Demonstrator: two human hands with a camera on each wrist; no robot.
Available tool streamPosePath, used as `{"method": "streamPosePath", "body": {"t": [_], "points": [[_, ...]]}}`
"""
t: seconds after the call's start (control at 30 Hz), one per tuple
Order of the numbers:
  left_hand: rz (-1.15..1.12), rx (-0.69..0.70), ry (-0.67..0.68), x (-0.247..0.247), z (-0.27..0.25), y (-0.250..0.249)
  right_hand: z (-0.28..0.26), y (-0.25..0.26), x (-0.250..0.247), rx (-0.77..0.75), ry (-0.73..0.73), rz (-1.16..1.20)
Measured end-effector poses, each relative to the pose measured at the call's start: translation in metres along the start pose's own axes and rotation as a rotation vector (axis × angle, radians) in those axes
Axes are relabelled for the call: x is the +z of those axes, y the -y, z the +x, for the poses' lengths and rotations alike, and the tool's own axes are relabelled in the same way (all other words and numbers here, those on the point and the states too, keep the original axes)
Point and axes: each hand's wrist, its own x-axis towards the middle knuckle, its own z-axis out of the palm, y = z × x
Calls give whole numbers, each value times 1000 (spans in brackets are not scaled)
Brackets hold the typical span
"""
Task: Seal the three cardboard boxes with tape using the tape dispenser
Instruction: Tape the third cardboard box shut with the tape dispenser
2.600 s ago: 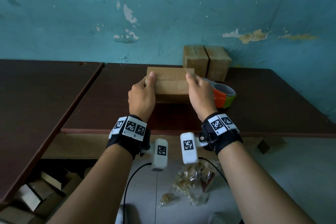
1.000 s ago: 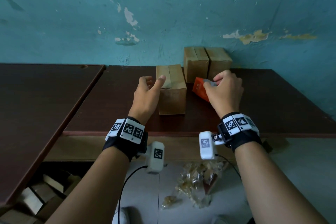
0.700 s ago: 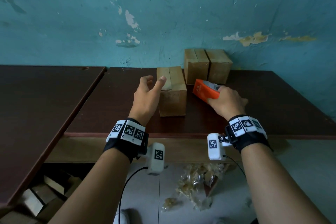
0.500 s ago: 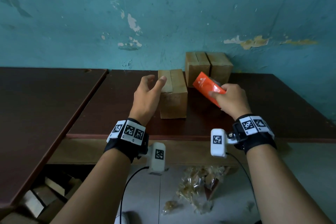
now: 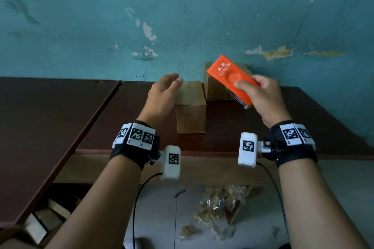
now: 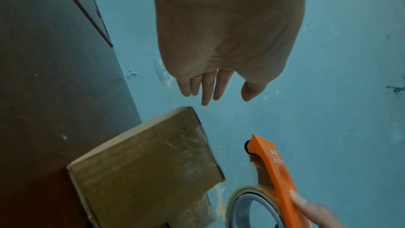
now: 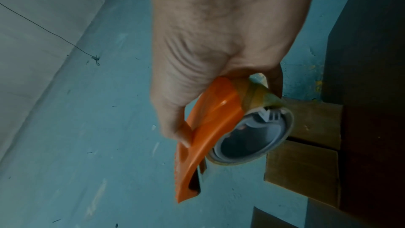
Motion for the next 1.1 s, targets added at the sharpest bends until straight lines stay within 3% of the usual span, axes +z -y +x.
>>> {"method": "streamPosePath", "body": {"t": [0.43, 0.63, 0.8, 1.1], "points": [[-623, -116, 212, 0, -25, -29, -22, 34, -9, -72, 209, 22], [-601, -95, 235, -8, -31, -24, -25, 38, -6, -67, 294, -5], [-566, -117, 170, -7, -34, -21, -24, 39, -1, -63, 334, -52], [-501, -151, 39, -7, -34, -20, -22, 40, 4, -74, 273, -130]]}}
